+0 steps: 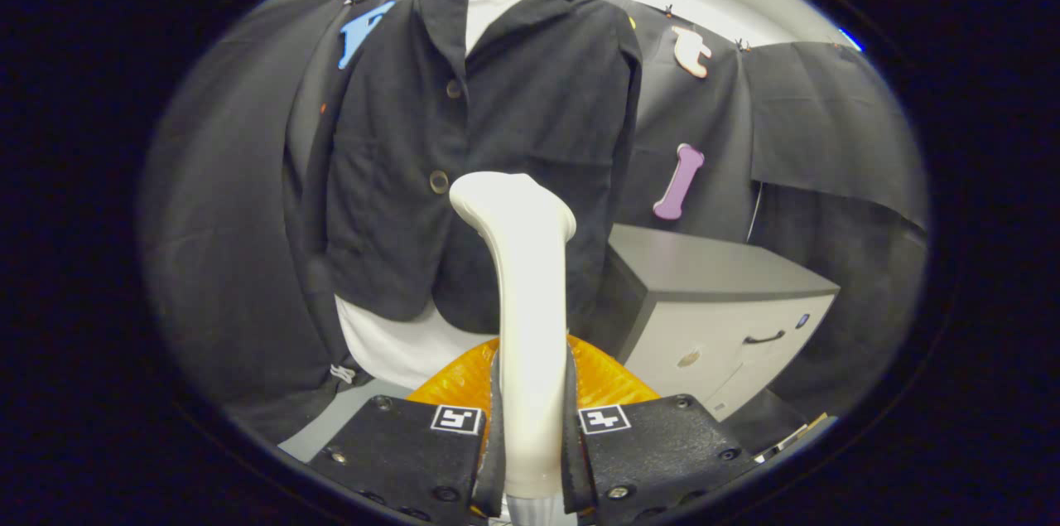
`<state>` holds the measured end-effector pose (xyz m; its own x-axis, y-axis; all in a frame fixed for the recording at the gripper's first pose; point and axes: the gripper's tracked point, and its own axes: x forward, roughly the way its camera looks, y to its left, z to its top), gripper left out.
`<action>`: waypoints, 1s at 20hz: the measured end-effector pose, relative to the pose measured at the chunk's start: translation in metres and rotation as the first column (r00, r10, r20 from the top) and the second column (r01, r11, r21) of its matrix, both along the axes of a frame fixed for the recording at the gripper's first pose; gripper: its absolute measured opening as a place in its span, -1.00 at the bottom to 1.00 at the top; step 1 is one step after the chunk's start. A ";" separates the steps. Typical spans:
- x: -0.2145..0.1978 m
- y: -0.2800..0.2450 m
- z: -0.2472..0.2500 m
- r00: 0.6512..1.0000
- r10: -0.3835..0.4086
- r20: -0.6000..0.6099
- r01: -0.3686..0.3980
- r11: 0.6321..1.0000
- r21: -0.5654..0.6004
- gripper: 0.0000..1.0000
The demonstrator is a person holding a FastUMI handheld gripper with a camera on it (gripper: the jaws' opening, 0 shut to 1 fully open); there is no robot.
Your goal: Iron the clothes twice with a garment steamer, once on the left side and once on the right side.
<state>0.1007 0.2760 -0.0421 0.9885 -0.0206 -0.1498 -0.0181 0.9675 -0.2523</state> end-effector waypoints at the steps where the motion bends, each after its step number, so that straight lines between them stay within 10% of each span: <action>1: -0.003 0.007 0.015 1.000 0.015 0.025 -0.015 1.000 0.003 -0.41; 20: 0.028 0.164 0.214 0.933 0.179 0.311 -0.174 0.984 -0.044 -0.41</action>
<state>0.1289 0.4400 0.1714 0.9733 0.1583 0.1663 -0.1056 0.9517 -0.2882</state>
